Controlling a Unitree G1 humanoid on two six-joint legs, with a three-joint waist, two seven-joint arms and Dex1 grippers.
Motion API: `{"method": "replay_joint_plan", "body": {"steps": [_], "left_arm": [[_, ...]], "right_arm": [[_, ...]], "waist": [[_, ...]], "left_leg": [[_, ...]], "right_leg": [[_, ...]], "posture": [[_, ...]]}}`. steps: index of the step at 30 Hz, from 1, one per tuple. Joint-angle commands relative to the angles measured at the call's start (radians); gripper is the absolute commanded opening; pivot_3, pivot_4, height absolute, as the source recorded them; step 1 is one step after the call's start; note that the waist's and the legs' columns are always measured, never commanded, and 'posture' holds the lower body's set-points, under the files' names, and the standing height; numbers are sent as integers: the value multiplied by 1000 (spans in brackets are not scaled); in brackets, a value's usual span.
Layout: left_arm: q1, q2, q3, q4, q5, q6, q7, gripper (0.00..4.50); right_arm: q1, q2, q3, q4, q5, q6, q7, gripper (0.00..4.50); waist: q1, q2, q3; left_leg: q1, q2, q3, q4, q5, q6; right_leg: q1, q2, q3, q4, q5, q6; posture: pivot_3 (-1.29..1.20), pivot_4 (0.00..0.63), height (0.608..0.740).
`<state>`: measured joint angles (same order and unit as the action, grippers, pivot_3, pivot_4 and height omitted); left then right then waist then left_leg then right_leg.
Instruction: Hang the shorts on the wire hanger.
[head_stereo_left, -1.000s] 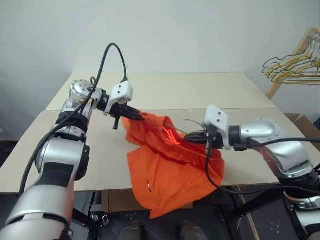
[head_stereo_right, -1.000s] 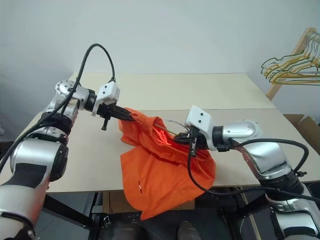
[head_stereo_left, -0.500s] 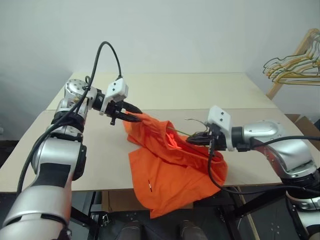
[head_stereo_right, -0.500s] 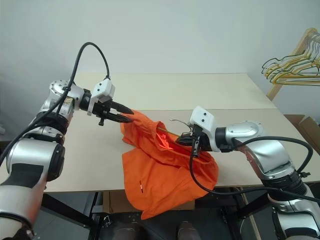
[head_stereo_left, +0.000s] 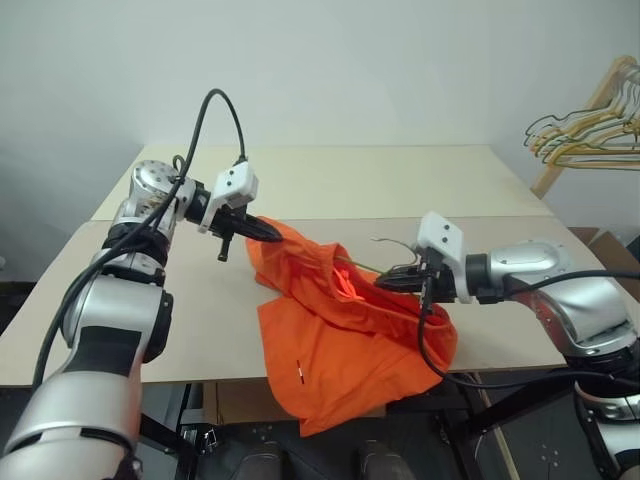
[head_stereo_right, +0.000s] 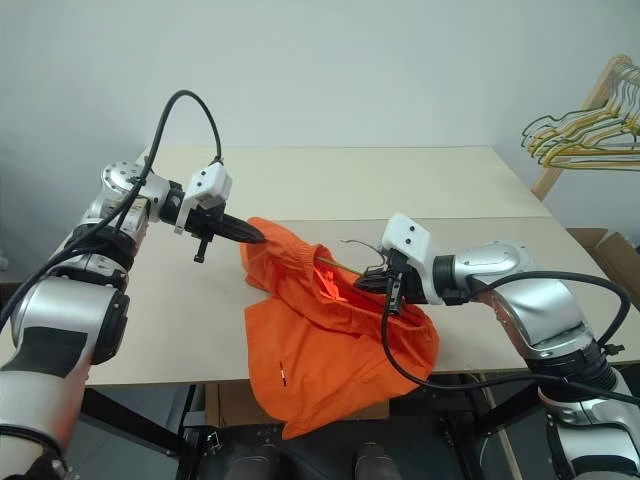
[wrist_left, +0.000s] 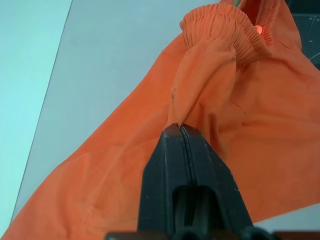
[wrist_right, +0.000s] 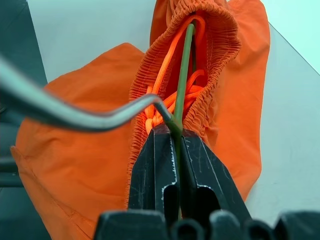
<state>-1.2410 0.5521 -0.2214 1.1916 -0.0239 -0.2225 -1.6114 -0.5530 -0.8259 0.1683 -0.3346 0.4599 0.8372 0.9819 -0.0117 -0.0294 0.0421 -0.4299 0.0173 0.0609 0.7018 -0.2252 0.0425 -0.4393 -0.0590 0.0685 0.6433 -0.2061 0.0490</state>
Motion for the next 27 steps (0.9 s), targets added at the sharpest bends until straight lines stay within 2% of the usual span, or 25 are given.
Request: {"method": "replay_joint_plan", "body": {"steps": [1, 7, 19, 25, 27], "left_arm": [[-35, 9, 34, -4, -13, -15, -3, 17], [-65, 13, 92, 11, -6, 11, 39, 17], [-26, 0, 110, -8, 17, -13, 19, 17], [-1, -21, 10, -86, -73, 13, -3, 17], [-11, -31, -11, -97, -99, 26, -3, 390]], "right_arm": [[-2, -36, -28, -31, -14, -13, 5, 0], [31, -74, 26, -28, -89, -35, -4, 0], [30, -103, -19, -21, -72, -16, 24, 0], [-11, -98, -11, -20, -61, -3, 48, 0], [-57, -99, -8, -15, -47, 20, 69, 0]], "waist": [[0, 0, 0], [0, 0, 0], [0, 0, 0], [-1, 0, 0], [-1, 0, 0]], "left_leg": [[0, 0, 0, 0, 0, 0], [0, 0, 0, 0, 0, 0], [0, 0, 0, 0, 0, 0], [0, 0, 0, 0, 0, 0], [0, 0, 0, 0, 0, 0]], "right_leg": [[0, 0, 0, 0, 0, 0], [0, 0, 0, 0, 0, 0], [0, 0, 0, 0, 0, 0], [0, 0, 0, 0, 0, 0], [0, 0, 0, 0, 0, 0]], "posture": [[18, 0, 740], [25, 0, 740], [16, 0, 740], [10, 0, 740], [10, 0, 740]]}}
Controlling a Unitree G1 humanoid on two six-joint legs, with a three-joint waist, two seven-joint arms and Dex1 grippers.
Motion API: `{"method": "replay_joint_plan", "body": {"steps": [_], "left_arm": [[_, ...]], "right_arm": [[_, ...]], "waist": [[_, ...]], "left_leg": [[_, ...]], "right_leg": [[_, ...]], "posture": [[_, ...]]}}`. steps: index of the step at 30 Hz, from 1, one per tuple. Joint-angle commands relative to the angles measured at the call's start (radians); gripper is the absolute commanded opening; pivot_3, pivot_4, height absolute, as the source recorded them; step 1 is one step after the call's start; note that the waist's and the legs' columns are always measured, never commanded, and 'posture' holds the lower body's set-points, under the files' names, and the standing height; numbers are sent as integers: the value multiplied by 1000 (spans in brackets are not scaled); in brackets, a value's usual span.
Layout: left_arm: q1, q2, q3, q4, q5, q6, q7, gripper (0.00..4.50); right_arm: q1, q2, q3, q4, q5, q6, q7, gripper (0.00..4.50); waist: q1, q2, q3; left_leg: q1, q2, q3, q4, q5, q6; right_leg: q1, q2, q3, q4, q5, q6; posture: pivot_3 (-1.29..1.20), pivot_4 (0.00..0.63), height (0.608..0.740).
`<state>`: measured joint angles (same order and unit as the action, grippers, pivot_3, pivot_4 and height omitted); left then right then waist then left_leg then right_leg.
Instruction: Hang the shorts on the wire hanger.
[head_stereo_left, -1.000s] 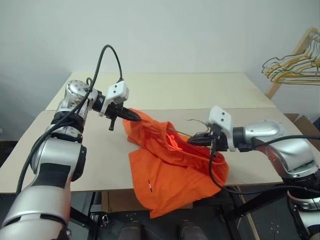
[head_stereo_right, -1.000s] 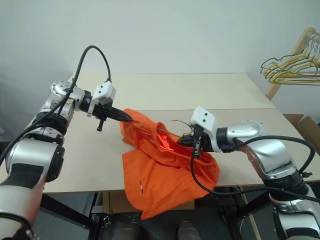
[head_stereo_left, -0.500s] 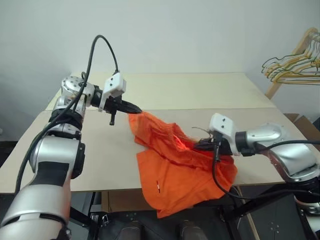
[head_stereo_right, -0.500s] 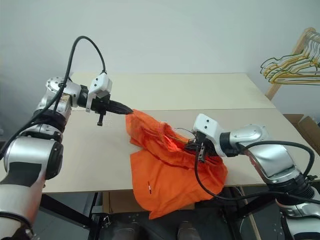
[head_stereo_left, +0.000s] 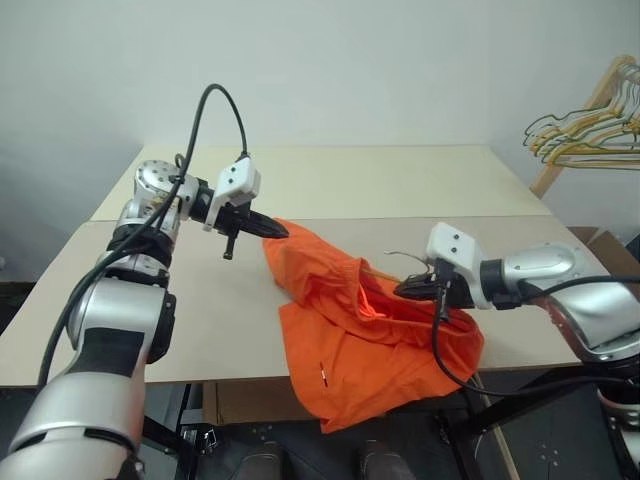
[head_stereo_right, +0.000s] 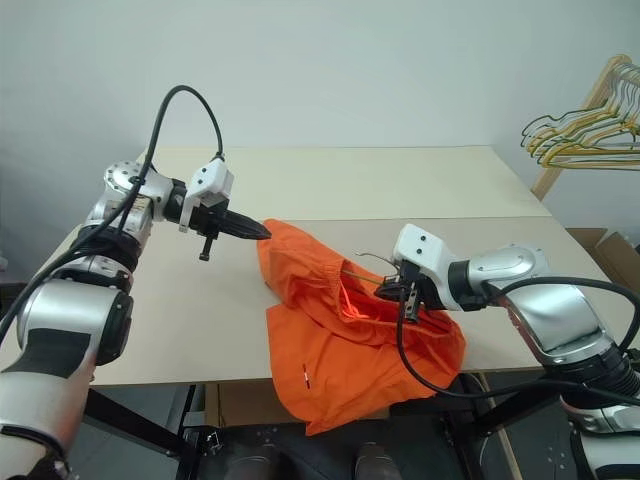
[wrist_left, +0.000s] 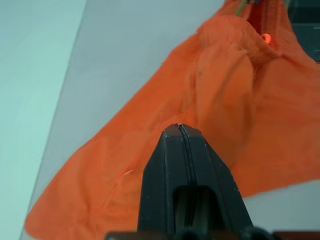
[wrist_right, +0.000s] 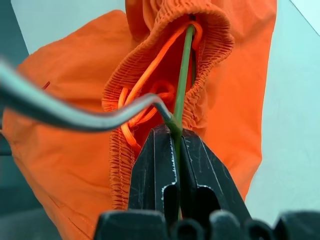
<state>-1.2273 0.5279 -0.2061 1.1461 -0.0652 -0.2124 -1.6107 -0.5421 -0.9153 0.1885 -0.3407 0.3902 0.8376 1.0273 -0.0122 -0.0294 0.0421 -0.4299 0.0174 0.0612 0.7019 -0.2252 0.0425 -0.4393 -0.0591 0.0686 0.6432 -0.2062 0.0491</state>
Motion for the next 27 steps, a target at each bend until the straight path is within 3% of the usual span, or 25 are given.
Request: {"method": "replay_joint_plan", "body": {"steps": [1, 7, 11, 17, 20, 27], "left_arm": [[-31, -10, -33, -53, -71, 28, -4, 542], [-43, -16, -19, -60, -105, 11, -4, 2471], [-39, -5, -61, -130, -200, 36, -4, 3797], [-21, 37, -199, -332, -407, 120, -4, 3797], [-12, 45, -292, -379, -435, 108, -4, 3797], [-64, -97, -300, -137, -191, -46, 10, 3797]], "right_arm": [[-91, -14, -26, -6, 29, 28, 37, 0], [-202, -69, 7, 33, 40, 72, 135, 0], [-327, -117, 74, 83, 48, 161, 234, 0], [-544, -112, 203, 208, 20, 262, 341, 0], [-608, -94, 237, 251, 11, 283, 363, 0], [-682, -79, 258, 277, 21, 309, 404, 0]], "waist": [[0, 0, 0], [-3, 0, 0], [-5, 1, 1], [-14, 3, 2], [-21, 3, 2], [-28, 4, 2]], "left_leg": [[0, 0, 0, 0, 0, 0], [0, 0, 0, 0, 0, 0], [-1, 0, 1, 0, 0, 0], [-1, 1, 2, -1, 0, 0], [-1, 1, 2, -2, 0, 0], [-2, 0, 3, -1, 0, 0]], "right_leg": [[0, 0, 0, 0, 0, 0], [-1, 0, 0, 0, 0, 0], [-1, 0, 0, 0, 0, 0], [-4, -1, 1, 1, -3, -4], [-5, -1, 1, 1, -3, -5], [-5, -1, 1, 2, -2, -3]], "posture": [[10, 0, 740], [-12, 0, 740], [-21, 0, 740], [-32, 0, 740], [-33, 0, 740], [-50, 0, 740]]}}
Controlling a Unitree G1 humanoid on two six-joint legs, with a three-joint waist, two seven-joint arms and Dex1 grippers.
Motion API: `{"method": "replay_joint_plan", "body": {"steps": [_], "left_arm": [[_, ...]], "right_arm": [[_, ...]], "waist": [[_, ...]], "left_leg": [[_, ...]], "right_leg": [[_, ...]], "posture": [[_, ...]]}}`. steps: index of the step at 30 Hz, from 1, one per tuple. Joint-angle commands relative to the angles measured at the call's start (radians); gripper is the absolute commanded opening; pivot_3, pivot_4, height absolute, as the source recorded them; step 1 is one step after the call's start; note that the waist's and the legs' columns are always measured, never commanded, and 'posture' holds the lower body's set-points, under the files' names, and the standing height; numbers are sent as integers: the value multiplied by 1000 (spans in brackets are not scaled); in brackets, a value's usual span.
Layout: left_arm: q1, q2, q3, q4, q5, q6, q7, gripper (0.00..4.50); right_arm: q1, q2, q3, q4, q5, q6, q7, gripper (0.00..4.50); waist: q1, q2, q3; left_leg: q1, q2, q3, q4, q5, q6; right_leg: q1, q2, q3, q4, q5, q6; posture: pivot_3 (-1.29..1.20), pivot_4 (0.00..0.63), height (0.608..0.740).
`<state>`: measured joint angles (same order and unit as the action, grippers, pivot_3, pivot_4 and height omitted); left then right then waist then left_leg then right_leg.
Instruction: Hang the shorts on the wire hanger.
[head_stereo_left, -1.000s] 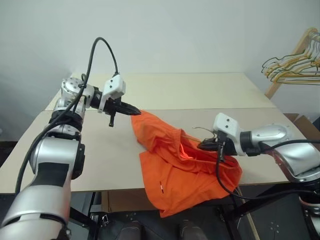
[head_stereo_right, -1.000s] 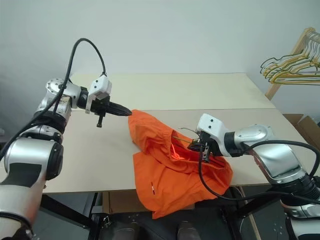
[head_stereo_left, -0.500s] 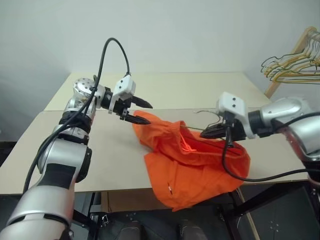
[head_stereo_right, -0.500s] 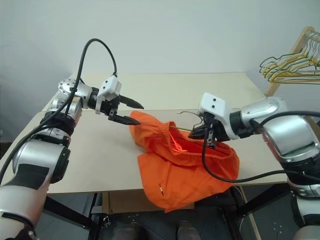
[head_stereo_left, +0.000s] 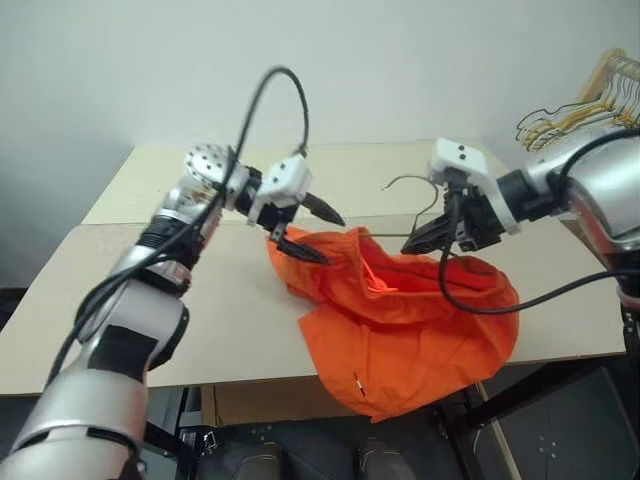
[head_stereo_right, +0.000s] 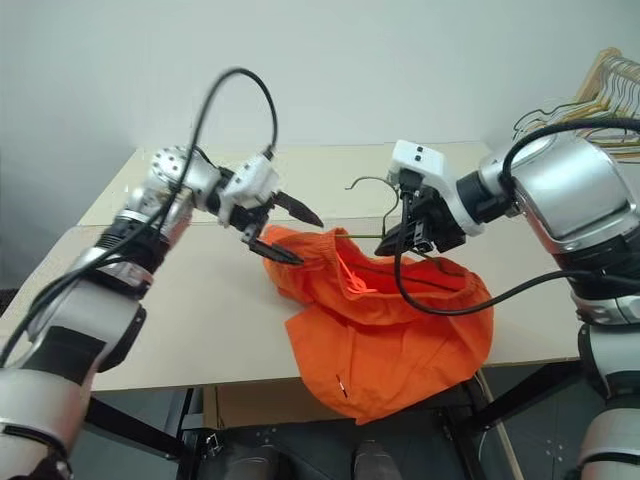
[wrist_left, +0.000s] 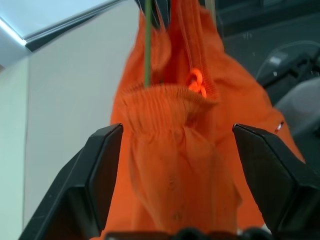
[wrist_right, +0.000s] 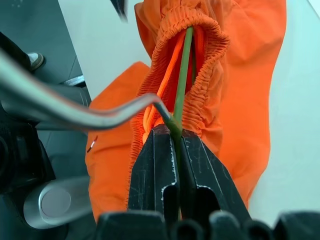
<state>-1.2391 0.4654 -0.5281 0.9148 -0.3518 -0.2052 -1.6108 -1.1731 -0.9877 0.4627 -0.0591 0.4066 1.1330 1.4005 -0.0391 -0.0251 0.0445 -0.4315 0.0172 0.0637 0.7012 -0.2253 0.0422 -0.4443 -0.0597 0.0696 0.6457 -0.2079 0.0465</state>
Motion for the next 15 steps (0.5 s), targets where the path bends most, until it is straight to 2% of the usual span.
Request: {"method": "replay_joint_plan", "body": {"steps": [1, 4, 8, 15], "left_arm": [[-60, -50, 32, 122, 122, -60, 14, 3797], [-77, -86, 51, 190, 189, -87, 16, 3797], [-90, -120, 101, 238, 242, -88, 46, 2594], [-98, -131, 175, 262, 297, -86, 30, 232]], "right_arm": [[-58, -6, -17, -3, 7, 18, 36, 0], [-79, -2, -22, 8, 13, 28, 47, 0], [-84, -3, -25, 0, 18, 35, 52, 0], [-77, -3, -36, -7, 19, 30, 46, 0]], "waist": [[-3, 0, 0], [-6, 0, 0], [-6, 0, 0], [-6, 0, 0]], "left_leg": [[0, 0, 0, 0, 0, 0], [-2, 0, 0, 0, 0, 0], [-10, 0, 0, 1, 0, 0], [-11, 0, 0, 1, 0, 0]], "right_leg": [[0, 0, 0, 0, 0, 0], [-2, 0, 0, 0, 1, 1], [-12, 0, 1, 3, 1, 1], [-13, 0, 1, 3, 1, 1]], "posture": [[-50, 0, 740], [-56, 0, 740], [-62, 0, 740], [-61, 0, 740]]}}
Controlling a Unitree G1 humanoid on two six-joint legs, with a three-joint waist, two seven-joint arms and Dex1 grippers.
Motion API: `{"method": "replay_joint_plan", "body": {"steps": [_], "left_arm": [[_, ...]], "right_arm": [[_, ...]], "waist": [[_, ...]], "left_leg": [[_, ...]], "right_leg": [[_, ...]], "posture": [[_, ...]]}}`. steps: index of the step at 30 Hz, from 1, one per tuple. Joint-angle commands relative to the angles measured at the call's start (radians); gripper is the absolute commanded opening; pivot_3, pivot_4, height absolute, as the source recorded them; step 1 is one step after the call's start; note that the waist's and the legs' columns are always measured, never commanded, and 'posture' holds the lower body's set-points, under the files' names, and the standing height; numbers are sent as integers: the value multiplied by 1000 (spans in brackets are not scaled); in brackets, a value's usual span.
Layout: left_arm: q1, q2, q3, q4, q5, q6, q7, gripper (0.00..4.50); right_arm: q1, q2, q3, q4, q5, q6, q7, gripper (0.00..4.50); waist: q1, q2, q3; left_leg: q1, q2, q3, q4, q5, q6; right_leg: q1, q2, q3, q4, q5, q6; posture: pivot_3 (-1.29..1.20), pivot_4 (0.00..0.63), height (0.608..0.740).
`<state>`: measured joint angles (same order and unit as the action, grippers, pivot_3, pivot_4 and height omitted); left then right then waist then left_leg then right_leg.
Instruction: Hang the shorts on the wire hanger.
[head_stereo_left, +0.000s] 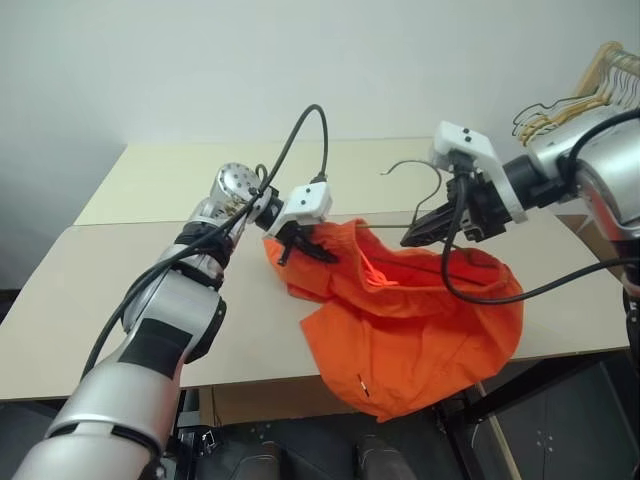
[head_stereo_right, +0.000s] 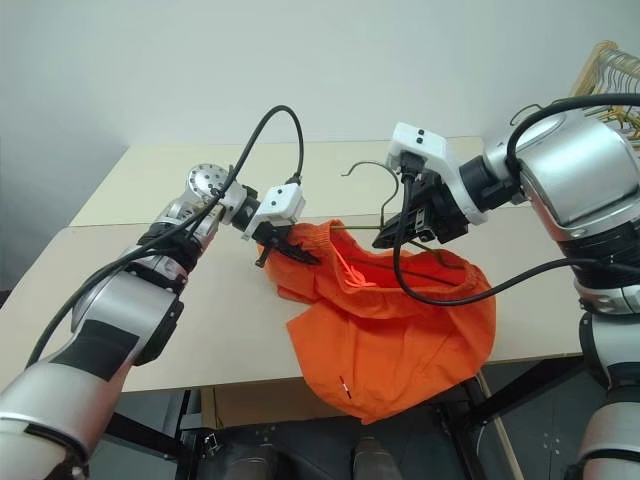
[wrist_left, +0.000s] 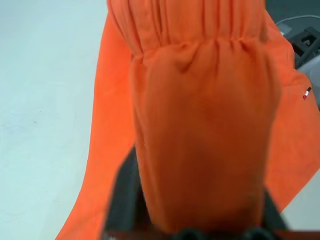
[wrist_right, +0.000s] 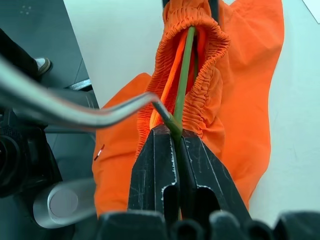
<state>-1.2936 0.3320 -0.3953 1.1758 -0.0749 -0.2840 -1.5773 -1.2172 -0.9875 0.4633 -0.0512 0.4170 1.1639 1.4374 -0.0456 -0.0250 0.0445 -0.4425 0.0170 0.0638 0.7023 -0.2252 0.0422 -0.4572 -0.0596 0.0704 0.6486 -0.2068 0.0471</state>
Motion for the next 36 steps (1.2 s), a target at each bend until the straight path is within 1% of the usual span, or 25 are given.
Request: {"method": "replay_joint_plan", "body": {"steps": [1, 6, 8, 9, 11, 14, 15, 17, 19, 20, 22, 24, 26, 28, 31, 33, 36], "left_arm": [[-44, 3, 51, 2, 25, -5, -5, 31], [-39, 10, 95, -2, 47, 0, 6, 31], [-37, 18, 118, -2, 40, 28, -8, 0], [-36, 21, 126, -2, 40, 37, -13, 0], [-32, 29, 139, -3, 42, 52, -14, 0], [-25, 45, 159, 0, 49, 80, -6, 0], [-22, 49, 165, -1, 52, 83, -6, 0], [-18, 52, 172, -3, 60, 87, -5, 0], [-13, 53, 179, -4, 68, 90, -2, 0], [-12, 54, 182, -3, 73, 90, -1, 0], [-10, 54, 186, -4, 79, 90, -3, 0], [-11, 54, 188, -5, 83, 92, -5, 0], [-15, 53, 192, -4, 86, 93, -7, 0], [-19, 53, 195, -2, 89, 94, -8, 0], [-22, 52, 198, -3, 93, 92, -11, 0], [-23, 52, 202, -4, 95, 92, -14, 0], [-23, 51, 208, -7, 100, 91, -18, 0]], "right_arm": [[-29, -3, -39, -18, 8, -4, 5, 0], [63, 7, -112, -68, -10, -117, -69, 0], [95, -5, -120, -85, -39, -108, -127, 575], [107, -12, -124, -94, -46, -102, -145, 780], [129, -38, -172, -116, -25, -77, -160, 1438], [186, -121, -322, -195, 30, -30, -186, 2460], [206, -143, -368, -218, 51, -16, -193, 2891], [249, -184, -451, -251, 92, 11, -198, 3527], [312, -218, -557, -285, 135, 53, -211, 4265], [344, -231, -606, -298, 153, 64, -215, 4470], [429, -257, -692, -332, 182, 68, -209, 4470], [562, -290, -731, -397, 161, 17, -215, 4470], [679, -315, -719, -450, 115, -50, -248, 4470], [745, -321, -679, -462, 68, -111, -293, 4470], [753, -297, -588, -431, 2, -183, -360, 4470], [711, -270, -504, -395, -49, -215, -400, 4470], [639, -235, -423, -349, -75, -232, -404, 4470]], "waist": [[0, 0, 0], [0, 0, 0], [-1, 0, 0], [-1, 0, 0], [-1, 0, 0], [3, 0, 0], [4, 0, 0], [4, 0, 0], [3, 0, 0], [3, 0, 0], [2, 0, 0], [2, 0, 0], [0, 0, 0], [-4, 0, 0], [-9, 1, 0], [-11, 1, 0], [-12, 1, 0]], "left_leg": [[0, 0, 0, 0, 0, 0], [0, 0, 0, 0, 0, 0], [0, 0, 0, 0, 0, 0], [0, 0, 0, 0, 0, 0], [0, 0, 0, 0, 0, 0], [0, 0, 0, 0, 0, 0], [-1, 0, -1, 0, 0, 0], [-1, 0, -1, 0, 0, 0], [-1, 0, -1, 0, 0, 0], [-1, 0, -1, 0, 0, 0], [0, 0, -1, 0, 0, 0], [1, 0, -1, 1, 0, 0], [2, 0, -1, 1, 0, 0], [3, 1, 0, 1, 0, 0], [3, 0, 1, 2, 0, -1], [3, 1, 1, 1, 0, -1], [3, 0, 1, 1, 0, -1]], "right_leg": [[0, 0, 0, 0, 0, 0], [0, 0, 0, 0, 0, 0], [0, 0, 0, 0, 0, 0], [0, 0, 0, 0, 0, 0], [0, 0, 0, 1, 0, 0], [0, 0, 0, 0, 0, 0], [0, 0, 0, 0, 0, 0], [0, 0, 0, 0, 0, 0], [1, 0, -1, -1, 0, 0], [1, 0, -1, -1, 0, 0], [1, 0, 0, -1, 0, 0], [2, 0, 0, -1, 0, 0], [3, 0, 0, 0, 0, 0], [3, 0, 0, 0, 0, 1], [3, 0, 1, 0, 0, 2], [3, 0, 1, 0, 0, 1], [2, 0, 1, 0, 1, 0]], "posture": [[-59, 0, 740], [-66, 0, 740], [-70, 0, 740], [-71, 0, 740], [-71, 0, 740], [-76, 0, 740], [-76, 0, 740], [-78, 0, 740], [-76, 0, 740], [-78, 0, 740], [-74, 0, 740], [-72, 0, 740], [-71, 0, 740], [-70, 0, 740], [-68, 0, 740], [-62, 0, 740], [-52, 0, 740]]}}
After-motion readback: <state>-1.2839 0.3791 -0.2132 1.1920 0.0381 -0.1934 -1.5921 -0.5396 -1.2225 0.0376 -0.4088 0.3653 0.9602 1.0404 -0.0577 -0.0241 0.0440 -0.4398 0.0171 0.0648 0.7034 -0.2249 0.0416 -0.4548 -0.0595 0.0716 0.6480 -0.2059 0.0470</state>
